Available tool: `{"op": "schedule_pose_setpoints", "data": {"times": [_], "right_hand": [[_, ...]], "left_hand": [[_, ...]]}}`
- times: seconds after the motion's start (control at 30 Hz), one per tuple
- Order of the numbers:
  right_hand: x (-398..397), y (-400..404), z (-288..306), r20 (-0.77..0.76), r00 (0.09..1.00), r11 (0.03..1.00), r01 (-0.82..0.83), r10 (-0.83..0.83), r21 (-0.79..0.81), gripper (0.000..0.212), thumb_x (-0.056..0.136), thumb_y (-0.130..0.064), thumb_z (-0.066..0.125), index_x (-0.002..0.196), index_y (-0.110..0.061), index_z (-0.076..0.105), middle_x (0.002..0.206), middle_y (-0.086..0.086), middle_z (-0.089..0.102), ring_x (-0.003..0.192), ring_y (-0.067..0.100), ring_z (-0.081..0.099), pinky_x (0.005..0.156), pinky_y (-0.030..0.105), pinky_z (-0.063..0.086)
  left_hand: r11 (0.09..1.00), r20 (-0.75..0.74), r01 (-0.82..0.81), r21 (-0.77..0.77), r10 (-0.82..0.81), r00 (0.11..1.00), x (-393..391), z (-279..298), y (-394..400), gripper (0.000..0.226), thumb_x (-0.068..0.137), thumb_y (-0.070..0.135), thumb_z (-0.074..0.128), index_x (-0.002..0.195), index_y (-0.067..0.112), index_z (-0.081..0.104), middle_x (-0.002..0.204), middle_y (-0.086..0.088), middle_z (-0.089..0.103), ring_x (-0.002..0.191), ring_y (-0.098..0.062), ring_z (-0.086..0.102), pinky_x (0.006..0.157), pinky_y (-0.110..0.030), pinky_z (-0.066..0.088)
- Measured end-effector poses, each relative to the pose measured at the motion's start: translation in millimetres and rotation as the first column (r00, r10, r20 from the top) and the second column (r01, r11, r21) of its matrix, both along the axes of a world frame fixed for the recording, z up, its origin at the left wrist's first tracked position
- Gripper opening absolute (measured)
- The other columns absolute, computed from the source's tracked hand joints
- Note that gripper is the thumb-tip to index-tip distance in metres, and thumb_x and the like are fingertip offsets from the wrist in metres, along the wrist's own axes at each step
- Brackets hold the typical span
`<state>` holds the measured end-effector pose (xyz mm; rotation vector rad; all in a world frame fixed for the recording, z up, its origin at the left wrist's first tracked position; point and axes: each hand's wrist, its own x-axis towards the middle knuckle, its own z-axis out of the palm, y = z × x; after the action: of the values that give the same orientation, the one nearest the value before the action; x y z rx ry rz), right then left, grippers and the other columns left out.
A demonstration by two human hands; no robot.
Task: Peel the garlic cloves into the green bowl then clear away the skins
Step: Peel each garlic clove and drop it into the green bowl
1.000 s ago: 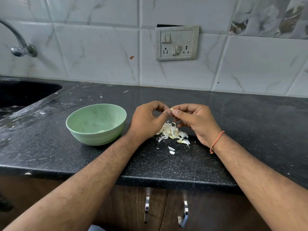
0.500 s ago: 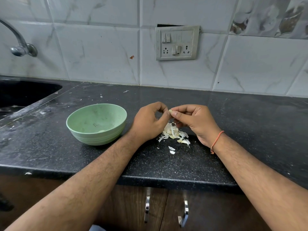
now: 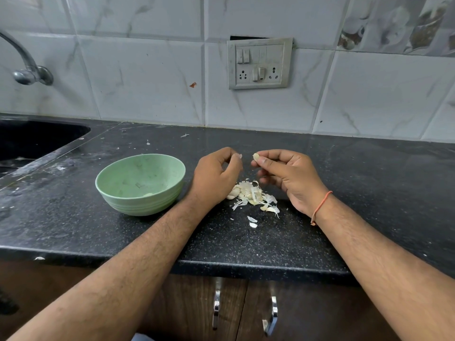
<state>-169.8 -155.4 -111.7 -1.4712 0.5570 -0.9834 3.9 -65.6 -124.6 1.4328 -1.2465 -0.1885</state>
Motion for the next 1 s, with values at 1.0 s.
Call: {"op": "schedule_pose_setpoints", "data": {"times": [1.0], "right_hand": [[-1, 2, 2, -0.043, 0.998, 0.998, 0.052, -0.053, -0.026, 0.018, 0.092, -0.011, 0.081, 0.107, -0.003, 0.081, 0.099, 0.02, 0.08, 0.082, 0.023, 0.07, 0.073, 0.032, 0.062]], "left_hand": [[0.995, 0.116, -0.077, 0.06, 0.07, 0.991, -3, 11, 14, 0.066, 0.113, 0.048, 0.043, 0.06, 0.02, 0.072, 0.05, 0.013, 0.062, 0.051, -0.004, 0.058, 0.062, -0.023, 0.042]]}}
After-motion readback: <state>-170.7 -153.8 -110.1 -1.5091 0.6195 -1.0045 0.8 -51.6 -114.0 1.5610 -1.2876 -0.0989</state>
